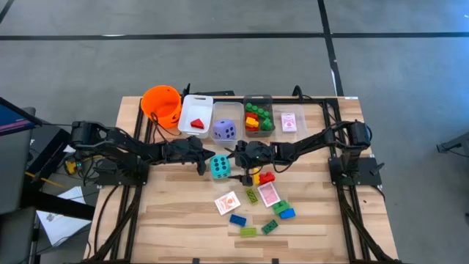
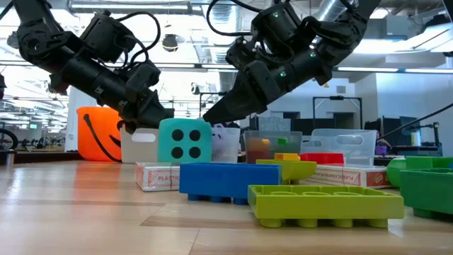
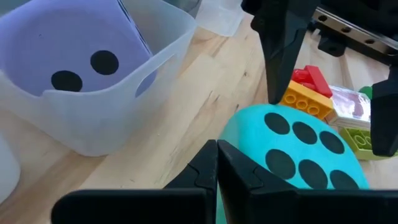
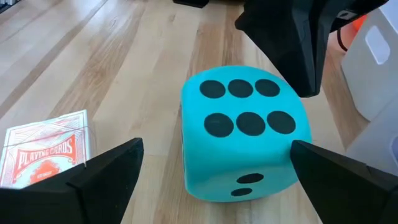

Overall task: Pick & Place Toys
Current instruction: Put the large blue dice into the left transparent bin

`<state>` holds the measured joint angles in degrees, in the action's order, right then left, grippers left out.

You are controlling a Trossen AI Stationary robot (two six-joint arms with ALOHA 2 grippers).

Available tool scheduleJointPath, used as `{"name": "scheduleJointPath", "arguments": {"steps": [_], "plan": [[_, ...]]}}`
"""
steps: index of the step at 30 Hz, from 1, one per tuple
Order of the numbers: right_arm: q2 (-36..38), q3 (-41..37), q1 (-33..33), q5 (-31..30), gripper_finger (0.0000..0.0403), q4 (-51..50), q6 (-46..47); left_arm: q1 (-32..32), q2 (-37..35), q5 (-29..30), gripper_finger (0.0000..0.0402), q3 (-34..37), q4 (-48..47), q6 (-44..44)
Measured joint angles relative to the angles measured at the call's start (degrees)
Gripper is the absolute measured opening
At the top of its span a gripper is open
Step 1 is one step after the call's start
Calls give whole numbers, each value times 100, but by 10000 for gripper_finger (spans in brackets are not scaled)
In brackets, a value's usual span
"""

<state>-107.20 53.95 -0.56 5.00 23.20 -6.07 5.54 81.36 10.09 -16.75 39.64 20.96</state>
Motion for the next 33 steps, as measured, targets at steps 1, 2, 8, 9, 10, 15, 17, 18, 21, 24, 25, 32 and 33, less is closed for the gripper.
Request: {"name": "scheduleJointPath", "arguments": {"steps": [1,2,8,9,10,15,17,18,21,24,25,32,33], "plan": [[0,0,0,5,400,0,-1,0,0,0,0,0,0,-2],[0,0,0,3,400,0,-2,0,0,0,0,0,-1,-4],[0,0,0,-106,400,-47,1,0,0,2,0,0,-25,-206],[0,0,0,-122,400,-54,1,0,0,2,0,0,-26,-345],[0,0,0,-123,400,-66,1,0,0,2,0,0,-25,-519],[0,0,-2,-128,400,-116,3,171,0,2,0,0,-18,-1121],[0,0,-2,-134,400,-118,3,300,0,-1,0,0,-16,-1292],[0,0,-2,-138,400,-117,3,383,0,-69,0,0,-16,-1363],[0,0,-7,-141,400,-116,3,705,0,-559,0,0,13,-1569],[0,0,-32,-140,400,-111,3,1028,2,-1111,0,-65,73,-1623],[0,0,-41,-141,400,-114,3,1135,0,-1341,0,-123,71,-1628],[0,0,-116,-138,400,-180,3,1511,0,-2406,0,-878,-1003,-2094],[0,0,-129,-140,400,-195,3,1535,0,-2409,0,-1029,-1344,-2136]]}}
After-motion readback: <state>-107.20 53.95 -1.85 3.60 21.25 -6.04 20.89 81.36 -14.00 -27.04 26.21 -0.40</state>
